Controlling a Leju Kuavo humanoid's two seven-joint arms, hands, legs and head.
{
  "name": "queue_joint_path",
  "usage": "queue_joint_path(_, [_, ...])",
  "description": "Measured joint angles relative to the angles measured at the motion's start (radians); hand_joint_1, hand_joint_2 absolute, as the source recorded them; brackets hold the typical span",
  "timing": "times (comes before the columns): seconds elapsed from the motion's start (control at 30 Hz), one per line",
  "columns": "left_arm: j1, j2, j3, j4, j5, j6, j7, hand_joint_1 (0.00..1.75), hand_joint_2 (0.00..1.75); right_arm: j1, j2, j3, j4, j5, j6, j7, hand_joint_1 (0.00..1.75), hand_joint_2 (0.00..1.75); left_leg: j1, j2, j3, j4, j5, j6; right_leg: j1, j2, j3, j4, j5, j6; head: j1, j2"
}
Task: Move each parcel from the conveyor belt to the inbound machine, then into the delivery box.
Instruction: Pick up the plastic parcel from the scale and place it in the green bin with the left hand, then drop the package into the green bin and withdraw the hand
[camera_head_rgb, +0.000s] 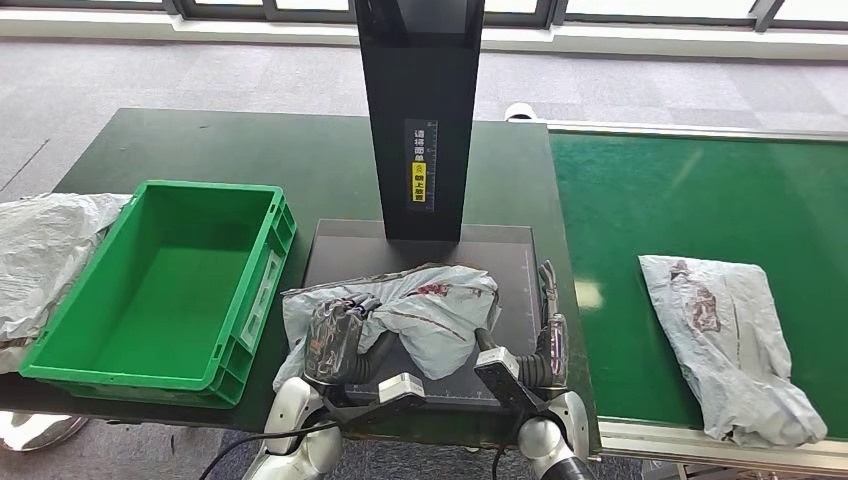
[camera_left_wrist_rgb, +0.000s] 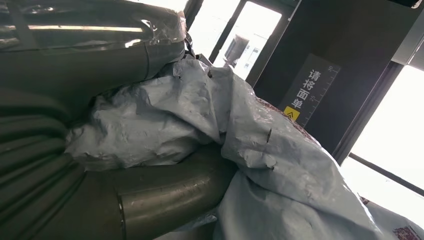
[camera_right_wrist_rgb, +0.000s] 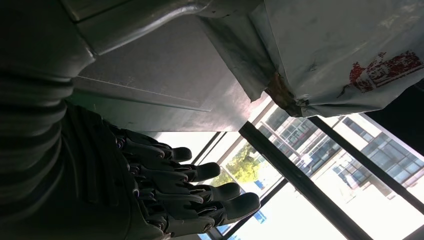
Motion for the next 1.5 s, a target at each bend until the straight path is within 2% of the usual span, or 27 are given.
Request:
queue_joint_path(0.53, [0.002,0.0,0.0,-0.001,0.0,0.0,0.0,1.75,1.75,0.0,0.0,0.0,0.0,0.0,0.0,0.0,0.0,1.75,0.0,0.0,0.0,0.0,0.0,0.0,0.0,0.0,0.0,0.0,0.0,0.0,0.0,0.0])
queue_joint_path(0.6, [0.001,0.002,0.007,-0.013,0.028,0.0,-0.025,1.75,1.75,0.006,0.0,-0.003,-0.002,0.015,0.0,0.0,0.0,1.75,0.0,0.0,0.0,0.0,0.0,0.0,0.0,0.0,0.0,0.0,0.0,0.0,0.0,0.0])
queue_joint_path(0.7, [-0.021,0.046,0.099,-0.129,0.27,-0.008,-0.133,1.75,1.75,0.086,-0.004,-0.049,-0.061,0.056,-0.001,0.0,0.0,1.75,0.002,-0.002,-0.001,0.0,0.0,-0.001,0.002,-0.002,0.0,0.001,0.0,-0.001,0.0,0.0])
queue_joint_path(0.8, [-0.09,0.104,0.318,-0.229,0.531,-0.025,-0.16,1.75,1.75,0.188,-0.01,-0.101,-0.137,0.068,-0.002,0.001,0.0,1.75,0.002,0.001,0.002,-0.001,-0.001,-0.005,0.003,0.001,0.0,0.002,-0.001,-0.005,0.0,0.0])
queue_joint_path(0.87, [-0.108,0.12,0.428,-0.262,0.53,-0.019,-0.174,1.75,1.75,0.23,-0.013,-0.13,-0.171,0.102,-0.003,0.001,0.0,1.75,0.003,0.004,0.004,-0.001,-0.002,-0.007,0.004,0.003,-0.001,0.002,-0.002,-0.007,-0.001,0.0])
queue_joint_path(0.93, [-0.113,0.109,0.482,-0.279,0.462,-0.006,-0.197,1.75,1.75,0.257,-0.012,-0.157,-0.196,0.138,-0.002,0.0,0.0,1.75,0.004,0.001,0.003,-0.001,-0.001,-0.007,0.004,0.001,0.0,0.002,-0.002,-0.007,0.0,0.0])
queue_joint_path(1.1, [-0.11,0.085,0.545,-0.298,0.445,0.001,-0.211,1.75,1.75,0.296,-0.018,-0.179,-0.25,0.145,-0.002,0.001,0.0,1.75,0.004,0.002,0.002,-0.001,-0.001,-0.007,0.004,0.001,-0.001,0.001,-0.001,-0.007,0.0,0.0])
queue_joint_path(1.5, [-0.105,0.084,0.569,-0.315,0.458,0.002,-0.212,1.75,1.75,0.32,-0.042,-0.18,-0.311,0.137,-0.002,0.0,0.0,1.75,0.004,0.002,0.002,-0.001,0.0,-0.007,0.004,0.001,0.0,0.001,-0.001,-0.007,0.0,0.0])
